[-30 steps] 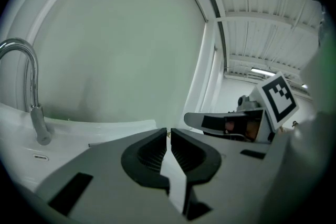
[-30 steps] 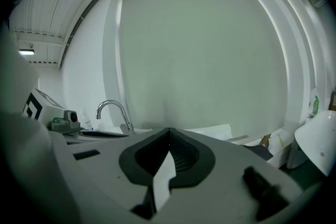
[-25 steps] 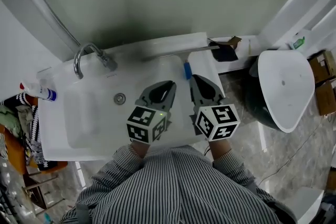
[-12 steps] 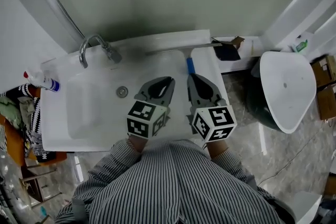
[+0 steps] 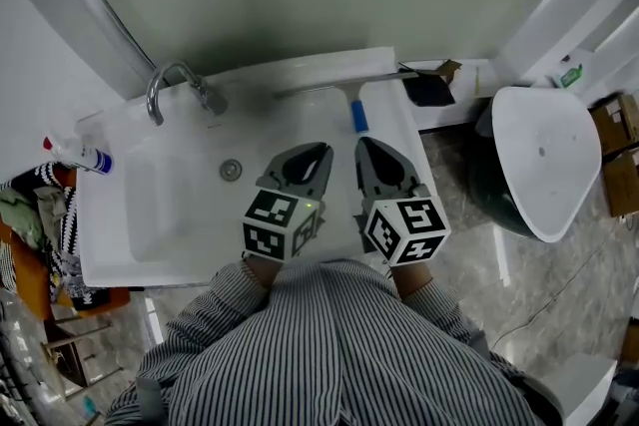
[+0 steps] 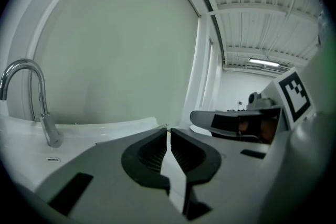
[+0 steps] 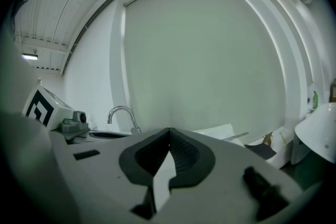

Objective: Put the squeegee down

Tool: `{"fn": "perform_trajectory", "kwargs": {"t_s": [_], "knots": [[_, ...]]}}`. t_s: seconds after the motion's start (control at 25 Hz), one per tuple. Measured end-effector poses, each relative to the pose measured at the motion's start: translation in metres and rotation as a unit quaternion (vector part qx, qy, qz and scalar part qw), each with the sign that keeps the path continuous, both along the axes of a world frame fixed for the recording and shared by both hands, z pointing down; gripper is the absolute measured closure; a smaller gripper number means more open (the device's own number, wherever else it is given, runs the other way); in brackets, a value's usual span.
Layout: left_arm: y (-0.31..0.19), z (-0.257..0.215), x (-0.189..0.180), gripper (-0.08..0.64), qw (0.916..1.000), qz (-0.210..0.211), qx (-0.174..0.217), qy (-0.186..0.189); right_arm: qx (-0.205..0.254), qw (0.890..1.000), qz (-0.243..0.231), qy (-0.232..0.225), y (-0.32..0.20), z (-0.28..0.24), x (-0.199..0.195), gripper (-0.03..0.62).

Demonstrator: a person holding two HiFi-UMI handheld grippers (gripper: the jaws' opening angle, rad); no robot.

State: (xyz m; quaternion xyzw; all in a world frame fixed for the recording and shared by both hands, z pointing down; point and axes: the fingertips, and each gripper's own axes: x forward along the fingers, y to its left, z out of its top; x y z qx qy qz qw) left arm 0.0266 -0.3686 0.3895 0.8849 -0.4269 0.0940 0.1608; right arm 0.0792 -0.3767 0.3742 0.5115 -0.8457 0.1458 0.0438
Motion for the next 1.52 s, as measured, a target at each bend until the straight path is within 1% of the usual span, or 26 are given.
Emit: {"fn": "perform_trajectory", "kwargs": {"t_s": [0.12,0.44,0.68,0.88,1.2,1.52], "knots": [[0.001,0.0,0.001,0.529,1.0,0.003,-0.001,-0.002,0.001,1.0,-0.002,0.003,0.002,0.0,-0.002,0.577],[0.006,0.002,0.002,0.529,0.9999,0.007,-0.004,0.007,-0.007,1.0,0.0,0.012,0.006,0.006,-0.003,0.577],[0.007,0.002,-0.005,0.529,0.9999,0.002,-0.005,0.013,-0.01,1.0,-0.009,0.026,0.009,0.008,-0.01,0.577],[0.007,0.002,-0.006,0.529,0.9998,0.002,-0.005,0.017,-0.016,0.999,-0.018,0.029,0.012,0.012,-0.019,0.577],[0.007,0.007,-0.007,0.529,0.9999,-0.001,-0.011,0.013,-0.023,0.999,-0.019,0.033,0.014,0.017,-0.02,0.577],[0.009,0.007,-0.003,0.529,0.9998,0.009,-0.011,0.012,-0.028,0.999,-0.022,0.039,0.014,0.019,-0.021,0.577]]}}
